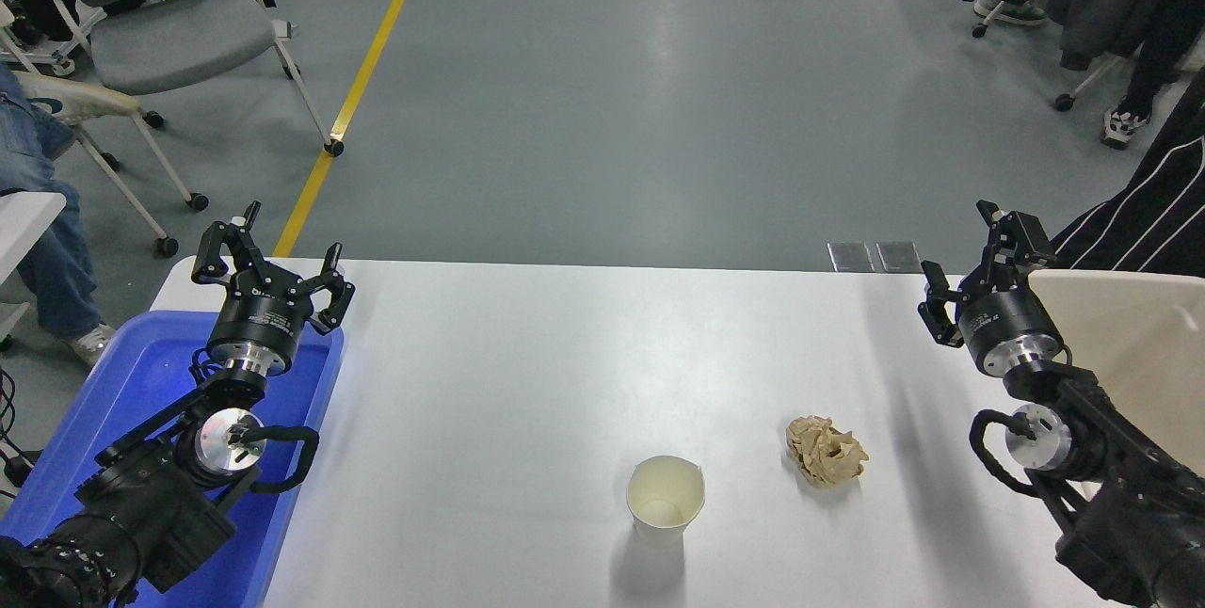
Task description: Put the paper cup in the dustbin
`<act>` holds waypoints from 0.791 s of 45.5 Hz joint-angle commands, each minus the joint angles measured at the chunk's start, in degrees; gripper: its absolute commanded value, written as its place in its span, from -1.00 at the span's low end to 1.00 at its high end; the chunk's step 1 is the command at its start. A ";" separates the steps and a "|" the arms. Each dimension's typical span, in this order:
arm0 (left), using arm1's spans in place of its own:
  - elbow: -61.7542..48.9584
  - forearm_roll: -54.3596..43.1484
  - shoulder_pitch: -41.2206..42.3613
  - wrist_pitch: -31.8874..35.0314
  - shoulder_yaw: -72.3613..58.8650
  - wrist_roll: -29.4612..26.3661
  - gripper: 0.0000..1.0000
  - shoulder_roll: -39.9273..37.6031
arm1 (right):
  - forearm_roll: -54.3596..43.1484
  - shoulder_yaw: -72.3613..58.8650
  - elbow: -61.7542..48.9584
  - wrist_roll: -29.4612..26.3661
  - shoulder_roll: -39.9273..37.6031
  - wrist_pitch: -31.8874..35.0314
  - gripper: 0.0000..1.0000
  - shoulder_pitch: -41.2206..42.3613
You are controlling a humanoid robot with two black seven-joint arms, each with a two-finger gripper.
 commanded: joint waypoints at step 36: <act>0.00 -0.08 -0.26 0.08 0.00 0.05 1.00 -0.01 | 0.00 0.25 0.36 0.07 0.97 -0.42 0.99 0.00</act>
